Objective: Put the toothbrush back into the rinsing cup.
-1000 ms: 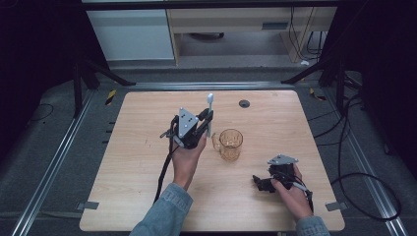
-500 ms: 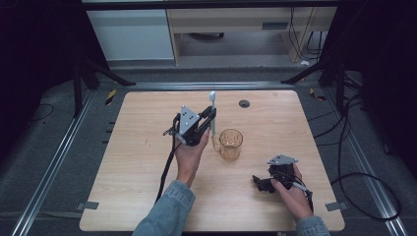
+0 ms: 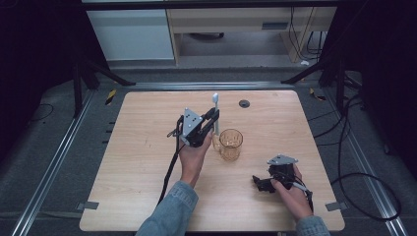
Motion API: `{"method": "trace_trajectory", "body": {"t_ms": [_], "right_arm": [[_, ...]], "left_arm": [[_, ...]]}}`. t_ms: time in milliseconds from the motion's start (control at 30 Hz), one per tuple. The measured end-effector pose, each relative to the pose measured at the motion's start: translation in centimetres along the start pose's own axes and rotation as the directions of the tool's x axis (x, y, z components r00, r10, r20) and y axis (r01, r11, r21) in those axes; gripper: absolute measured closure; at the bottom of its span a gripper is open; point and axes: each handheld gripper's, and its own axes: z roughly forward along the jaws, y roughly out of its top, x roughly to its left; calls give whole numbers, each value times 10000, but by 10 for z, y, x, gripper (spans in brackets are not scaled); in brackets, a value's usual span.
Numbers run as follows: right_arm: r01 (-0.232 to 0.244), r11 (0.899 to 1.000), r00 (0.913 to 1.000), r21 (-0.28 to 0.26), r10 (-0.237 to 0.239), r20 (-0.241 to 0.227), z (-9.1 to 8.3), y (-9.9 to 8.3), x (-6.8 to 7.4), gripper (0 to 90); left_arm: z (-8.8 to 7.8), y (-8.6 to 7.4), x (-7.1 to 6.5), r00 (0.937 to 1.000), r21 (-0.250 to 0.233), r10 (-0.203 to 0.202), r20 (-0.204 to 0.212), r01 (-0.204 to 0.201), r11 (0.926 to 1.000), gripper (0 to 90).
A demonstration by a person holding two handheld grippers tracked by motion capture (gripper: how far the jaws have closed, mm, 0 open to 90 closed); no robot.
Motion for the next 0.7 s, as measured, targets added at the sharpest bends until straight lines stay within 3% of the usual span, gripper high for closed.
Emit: {"method": "trace_trajectory", "body": {"t_ms": [700], "right_arm": [[97, 10000, 9999, -13, -97, -42, 0, 0, -1, 4]], "left_arm": [[8, -19, 0, 9999, 235, -47, -114, 49, 9997, 791]]}}
